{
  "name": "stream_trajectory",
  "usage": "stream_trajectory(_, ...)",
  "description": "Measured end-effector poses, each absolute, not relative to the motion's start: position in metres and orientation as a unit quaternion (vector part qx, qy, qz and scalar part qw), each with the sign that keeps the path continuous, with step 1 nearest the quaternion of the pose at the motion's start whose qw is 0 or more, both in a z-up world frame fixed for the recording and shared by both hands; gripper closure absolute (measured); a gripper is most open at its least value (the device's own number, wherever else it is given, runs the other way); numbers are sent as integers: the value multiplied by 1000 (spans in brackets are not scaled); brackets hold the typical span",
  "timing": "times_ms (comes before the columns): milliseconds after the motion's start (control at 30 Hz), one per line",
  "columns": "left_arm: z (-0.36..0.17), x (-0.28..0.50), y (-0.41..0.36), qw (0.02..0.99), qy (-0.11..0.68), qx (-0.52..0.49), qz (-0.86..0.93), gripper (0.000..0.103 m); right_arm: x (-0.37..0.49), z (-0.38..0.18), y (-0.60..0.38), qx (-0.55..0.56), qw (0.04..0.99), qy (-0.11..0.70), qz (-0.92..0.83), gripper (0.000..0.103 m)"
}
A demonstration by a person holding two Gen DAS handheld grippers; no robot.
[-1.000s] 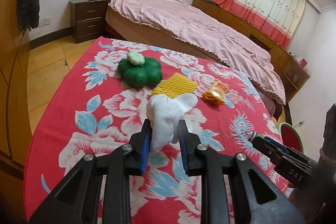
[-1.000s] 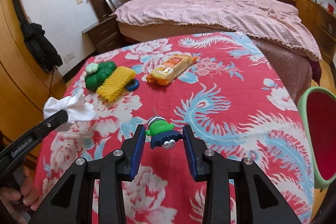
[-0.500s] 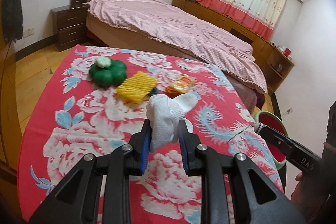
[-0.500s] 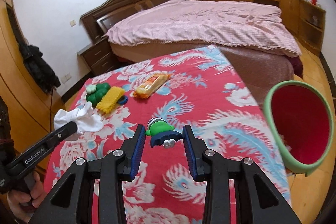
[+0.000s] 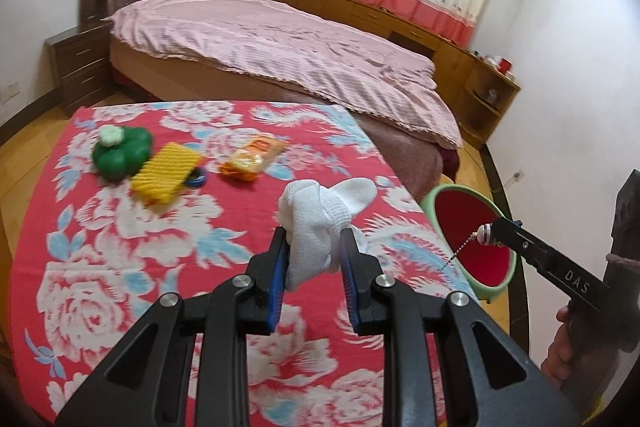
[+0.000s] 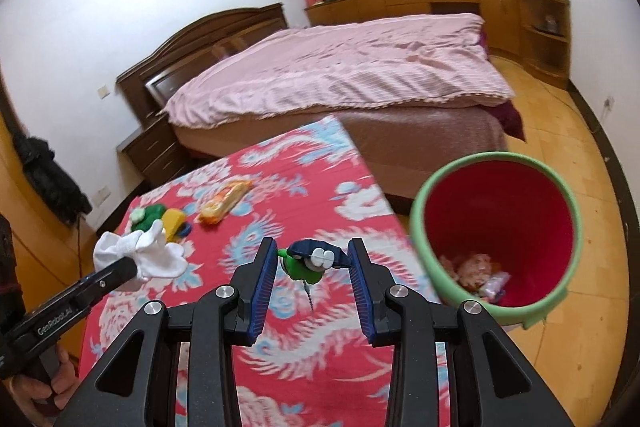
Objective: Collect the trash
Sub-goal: 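Carry the white cloth and green keychain over the bucket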
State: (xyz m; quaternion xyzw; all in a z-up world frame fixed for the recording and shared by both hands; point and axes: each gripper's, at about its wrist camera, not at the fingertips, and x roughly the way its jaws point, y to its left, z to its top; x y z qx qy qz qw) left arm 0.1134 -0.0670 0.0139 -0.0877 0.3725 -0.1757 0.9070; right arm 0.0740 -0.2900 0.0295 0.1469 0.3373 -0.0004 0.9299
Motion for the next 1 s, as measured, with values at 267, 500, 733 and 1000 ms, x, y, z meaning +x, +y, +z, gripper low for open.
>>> stream_trajectory(267,16,122,-111,898,381,-64,-209,78,63,25,-337,178,926,329,-44,66)
stream_trajectory(500,12,131,-151,888,393,-39,-234,78,57,10,-373,205,918,331,-77,66)
stream_trajectory(733,5,142,-193,877,405,-15,-258,78,57,-9,-403,229,906,339,-105,66)
stream_trajectory(1000,-12,156,-242,862,418,7,-288,78,57,-29,-433,246,893,352,-134,66)
